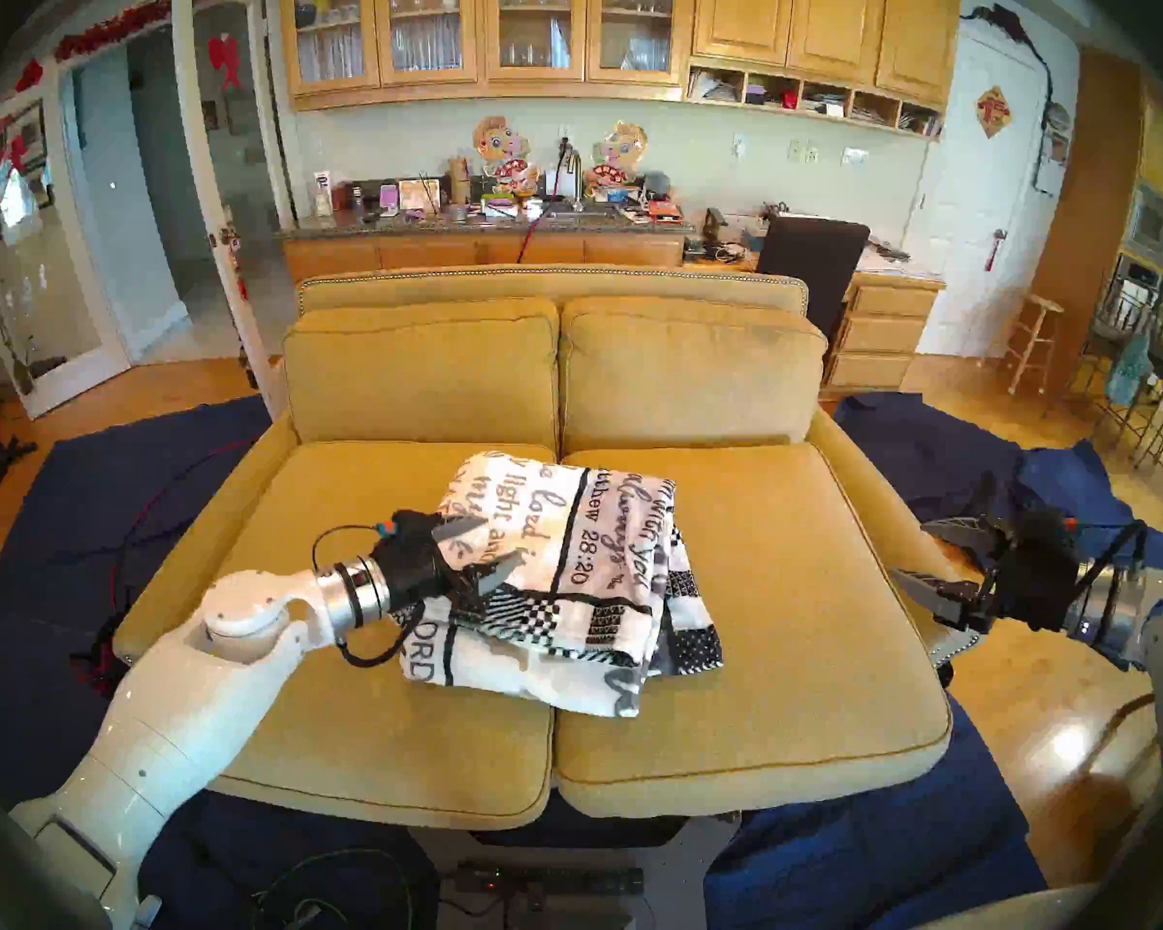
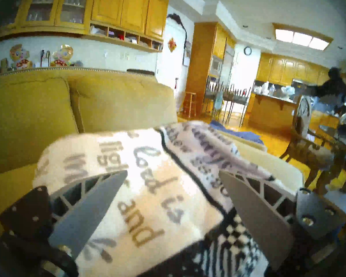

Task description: Fold the blanket in half twice

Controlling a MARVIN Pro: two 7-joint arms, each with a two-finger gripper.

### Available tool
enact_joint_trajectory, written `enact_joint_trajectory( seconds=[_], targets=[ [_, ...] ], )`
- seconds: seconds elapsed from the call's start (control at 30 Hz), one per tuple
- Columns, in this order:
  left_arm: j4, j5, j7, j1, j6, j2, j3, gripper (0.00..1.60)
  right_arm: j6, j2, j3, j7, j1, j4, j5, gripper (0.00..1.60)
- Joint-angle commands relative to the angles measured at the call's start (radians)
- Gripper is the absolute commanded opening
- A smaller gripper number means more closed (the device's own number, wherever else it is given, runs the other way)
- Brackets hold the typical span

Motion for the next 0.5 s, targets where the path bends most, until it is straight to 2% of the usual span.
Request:
enact_joint_trajectory(
  seconds=[0.0,0.07,0.13,0.17,0.2,0.33,0.37,0.4,0.47],
  targets=[
    [-0.11,-0.106,-0.054,0.068,0.037,0.115,-0.152,1.6,-0.003,0.002,0.019,0.0,0.01,-0.008,0.004,1.6],
    [-0.107,-0.126,-0.063,0.08,0.042,0.128,-0.173,1.6,-0.003,0.002,0.019,0.0,0.009,-0.008,0.004,1.6],
    [-0.121,-0.151,-0.079,0.121,0.059,0.156,-0.233,1.6,-0.003,0.002,0.02,0.0,0.009,-0.008,0.004,1.6],
    [-0.094,-0.162,-0.076,0.093,0.05,0.146,-0.205,1.6,-0.003,0.002,0.02,0.0,0.009,-0.008,0.004,1.6],
    [-0.114,-0.175,-0.091,0.138,0.066,0.181,-0.262,1.6,-0.003,0.002,0.02,0.0,0.009,-0.008,0.004,1.6],
    [-0.064,-0.207,-0.105,0.147,0.053,0.204,-0.292,1.6,-0.003,0.002,0.019,0.0,0.009,-0.008,0.004,1.6],
    [-0.073,-0.216,-0.121,0.188,0.06,0.226,-0.343,1.6,-0.003,0.002,0.019,0.0,0.009,-0.008,0.004,1.6],
    [-0.062,-0.218,-0.127,0.199,0.055,0.231,-0.36,1.6,-0.003,0.002,0.019,0.0,0.009,-0.008,0.004,1.6],
    [-0.047,-0.227,-0.129,0.196,0.045,0.243,-0.352,1.6,-0.003,0.002,0.019,0.0,0.009,-0.008,0.004,1.6]
  ],
)
